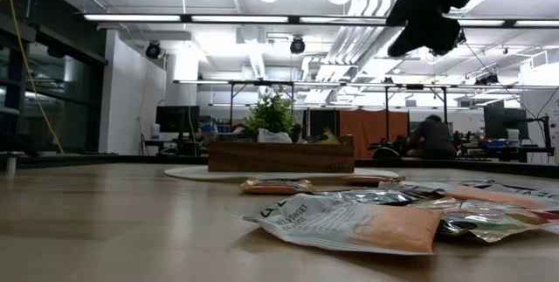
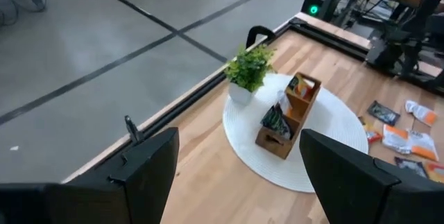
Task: Pick & Place Tea
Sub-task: Put the orange tea bag into the right section of the wooden organizer
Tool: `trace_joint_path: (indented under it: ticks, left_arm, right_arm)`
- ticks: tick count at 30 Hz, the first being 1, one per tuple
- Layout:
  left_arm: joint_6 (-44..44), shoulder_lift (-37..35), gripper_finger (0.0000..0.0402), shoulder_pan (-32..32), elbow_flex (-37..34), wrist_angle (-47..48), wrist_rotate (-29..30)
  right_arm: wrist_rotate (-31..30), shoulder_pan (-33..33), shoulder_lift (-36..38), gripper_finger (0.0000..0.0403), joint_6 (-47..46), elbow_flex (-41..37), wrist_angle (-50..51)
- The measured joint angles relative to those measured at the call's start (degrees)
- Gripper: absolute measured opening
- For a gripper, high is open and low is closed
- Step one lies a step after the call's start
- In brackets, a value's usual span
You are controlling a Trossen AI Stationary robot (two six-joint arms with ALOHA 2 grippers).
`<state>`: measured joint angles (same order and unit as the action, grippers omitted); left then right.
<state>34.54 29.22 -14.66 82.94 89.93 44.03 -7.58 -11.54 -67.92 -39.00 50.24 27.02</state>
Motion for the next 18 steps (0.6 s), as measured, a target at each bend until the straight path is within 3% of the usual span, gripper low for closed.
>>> trace_joint_path:
  ticks: [18]
  left_arm:
    - [3.47, -16.78, 0.0296, 0.00, -23.30, -13.96, -4.96]
  right_arm:
    - [-2.42, -6.97, -0.20, 0.0245, -6.05, -7.70, -5.81]
